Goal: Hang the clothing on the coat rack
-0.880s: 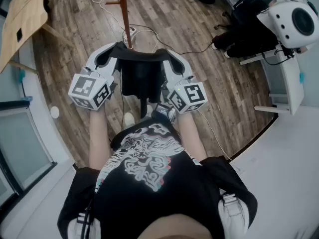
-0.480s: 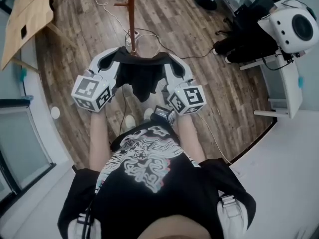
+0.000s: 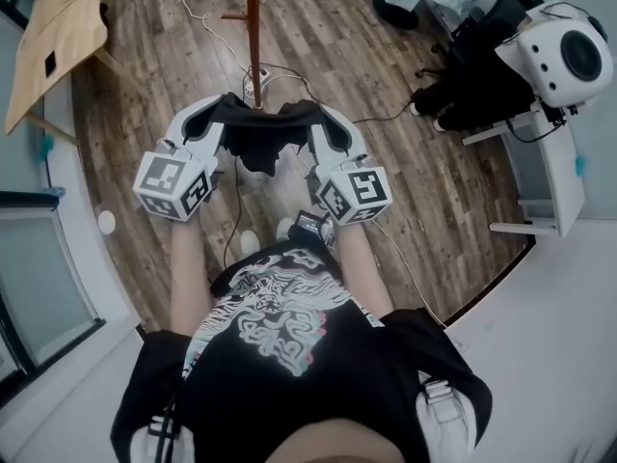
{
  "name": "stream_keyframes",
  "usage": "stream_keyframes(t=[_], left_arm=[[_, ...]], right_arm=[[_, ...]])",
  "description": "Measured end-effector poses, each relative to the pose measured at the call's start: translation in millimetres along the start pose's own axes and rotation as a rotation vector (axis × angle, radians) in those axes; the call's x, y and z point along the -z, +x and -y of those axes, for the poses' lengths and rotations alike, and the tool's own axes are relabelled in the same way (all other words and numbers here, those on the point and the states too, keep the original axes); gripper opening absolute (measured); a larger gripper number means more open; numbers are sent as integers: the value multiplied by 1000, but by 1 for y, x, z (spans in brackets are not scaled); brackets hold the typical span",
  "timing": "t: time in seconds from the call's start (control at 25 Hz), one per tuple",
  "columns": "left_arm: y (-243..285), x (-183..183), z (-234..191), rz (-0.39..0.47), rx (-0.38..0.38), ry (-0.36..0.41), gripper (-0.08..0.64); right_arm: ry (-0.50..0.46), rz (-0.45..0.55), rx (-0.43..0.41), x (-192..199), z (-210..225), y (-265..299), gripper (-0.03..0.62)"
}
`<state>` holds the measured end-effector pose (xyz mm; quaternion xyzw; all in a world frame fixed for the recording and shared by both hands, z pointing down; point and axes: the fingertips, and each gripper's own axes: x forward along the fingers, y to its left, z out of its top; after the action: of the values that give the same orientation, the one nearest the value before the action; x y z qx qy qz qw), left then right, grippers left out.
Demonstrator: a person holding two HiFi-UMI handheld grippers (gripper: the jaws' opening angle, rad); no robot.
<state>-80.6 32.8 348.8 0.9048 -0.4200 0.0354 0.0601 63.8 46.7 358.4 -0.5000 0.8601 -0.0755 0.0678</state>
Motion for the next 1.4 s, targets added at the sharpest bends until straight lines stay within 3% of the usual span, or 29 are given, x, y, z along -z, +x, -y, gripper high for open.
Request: stream_keyframes(t=[0.36, 0.92, 1.4], left_arm=[[3, -2, 9, 0, -59, -7, -6], [12, -12, 36, 22, -71, 19, -6], [49, -19, -2, 26, -74, 18, -6]], right_arm=[[6, -12, -39, -2, 9, -7, 11], [14, 23, -64, -16, 26, -24, 10], [4, 35, -68, -24, 47, 23, 10]])
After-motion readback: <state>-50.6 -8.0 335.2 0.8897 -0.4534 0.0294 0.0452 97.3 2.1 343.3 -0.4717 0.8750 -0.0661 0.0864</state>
